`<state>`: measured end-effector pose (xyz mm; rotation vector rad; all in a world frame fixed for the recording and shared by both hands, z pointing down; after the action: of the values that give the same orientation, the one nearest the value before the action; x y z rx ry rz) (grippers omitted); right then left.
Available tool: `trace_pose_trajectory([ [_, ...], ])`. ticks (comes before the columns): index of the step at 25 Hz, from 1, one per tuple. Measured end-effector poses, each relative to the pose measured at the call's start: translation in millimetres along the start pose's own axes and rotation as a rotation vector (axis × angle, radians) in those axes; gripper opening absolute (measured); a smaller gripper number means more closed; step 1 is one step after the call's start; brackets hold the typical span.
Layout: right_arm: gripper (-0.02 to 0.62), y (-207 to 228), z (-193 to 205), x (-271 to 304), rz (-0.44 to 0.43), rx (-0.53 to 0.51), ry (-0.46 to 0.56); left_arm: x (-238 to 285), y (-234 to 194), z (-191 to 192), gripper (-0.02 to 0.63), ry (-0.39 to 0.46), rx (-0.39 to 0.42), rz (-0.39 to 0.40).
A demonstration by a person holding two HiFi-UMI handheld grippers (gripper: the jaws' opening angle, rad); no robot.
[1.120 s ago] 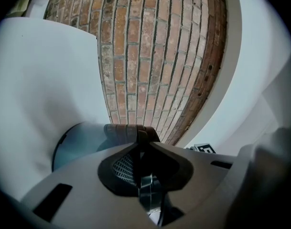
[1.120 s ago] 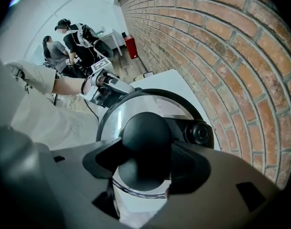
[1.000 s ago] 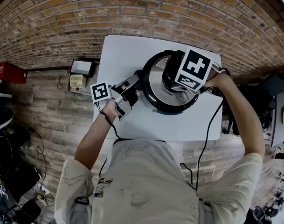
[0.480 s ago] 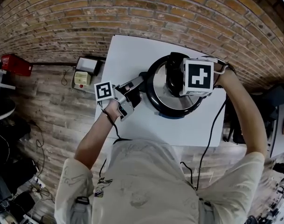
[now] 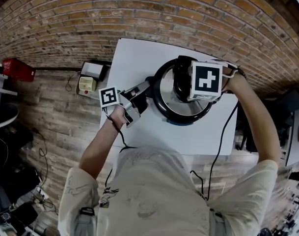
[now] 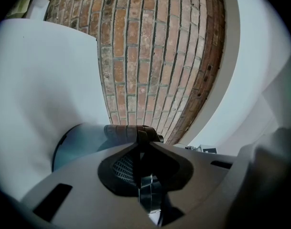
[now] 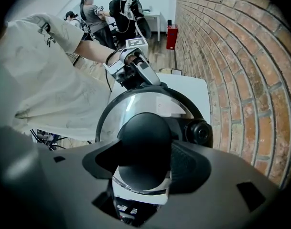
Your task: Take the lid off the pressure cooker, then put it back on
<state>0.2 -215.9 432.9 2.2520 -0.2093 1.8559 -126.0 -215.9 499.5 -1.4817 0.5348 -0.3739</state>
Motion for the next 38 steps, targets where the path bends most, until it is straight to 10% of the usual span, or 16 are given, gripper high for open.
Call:
trace_pose_trajectory([
  [10, 0.329, 2.0, 2.2, 0.1, 0.025, 0.027, 0.053, -0.3, 0.5, 0.0, 0.079, -0.011, 0.088, -0.047],
  [18, 0.377, -6.0, 7.6, -18.0, 0.084, 0.103, 0.294, -37.8, 5.8, -28.0, 0.126, 0.122, 0.295, -0.304],
  [31, 0.357, -17.0, 64.4, -107.3, 0.412, 0.511, 1.140, -61.5, 127.0, -13.5, 0.124, 0.341, 1.094, -0.739],
  [38, 0.345, -42.3, 115.1, -102.7, 0.667, 0.799, 1.307, -52.0, 163.5, 25.4, 0.117, 0.454, 1.371, -0.887],
])
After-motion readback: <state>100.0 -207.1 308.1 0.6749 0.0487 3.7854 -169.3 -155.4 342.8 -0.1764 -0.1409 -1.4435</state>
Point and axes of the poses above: the fingertips, and each gripper's own axes: x forward along the fingers, y to its right, z out of its underside, the point moved 1 cm from there along -x, backward along the fingers, and after that the axes turned 13 degrees about -y, right-handed, at the moved point
